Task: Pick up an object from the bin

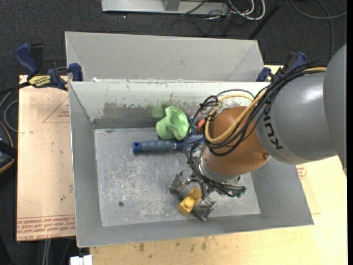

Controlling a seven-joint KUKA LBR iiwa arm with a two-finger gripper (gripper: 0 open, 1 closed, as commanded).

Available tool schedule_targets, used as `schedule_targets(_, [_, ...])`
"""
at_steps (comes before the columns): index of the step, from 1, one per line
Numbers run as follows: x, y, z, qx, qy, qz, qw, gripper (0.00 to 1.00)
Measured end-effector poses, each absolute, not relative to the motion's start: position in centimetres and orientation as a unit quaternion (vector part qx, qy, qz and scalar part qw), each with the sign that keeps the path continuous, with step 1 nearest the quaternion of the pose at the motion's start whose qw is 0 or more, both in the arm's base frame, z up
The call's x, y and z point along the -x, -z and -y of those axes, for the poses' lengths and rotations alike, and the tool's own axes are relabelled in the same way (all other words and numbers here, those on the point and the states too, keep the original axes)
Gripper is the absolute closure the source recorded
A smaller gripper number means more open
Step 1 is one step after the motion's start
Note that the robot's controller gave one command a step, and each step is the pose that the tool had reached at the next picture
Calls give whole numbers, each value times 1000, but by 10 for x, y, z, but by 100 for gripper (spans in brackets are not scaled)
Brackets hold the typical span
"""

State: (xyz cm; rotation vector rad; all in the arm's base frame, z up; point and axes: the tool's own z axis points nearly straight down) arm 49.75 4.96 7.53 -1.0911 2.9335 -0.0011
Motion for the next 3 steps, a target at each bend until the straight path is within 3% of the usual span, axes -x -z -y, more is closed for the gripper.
schedule_targets(1, [-499, -77, -50, 347, 0, -938, 2, 0])
schedule_targets(2, [-501, -80, -51, 347, 0, -938, 5, 100])
schedule_targets(3, [-502, -101, -53, 346, 0, -938, 2, 100])
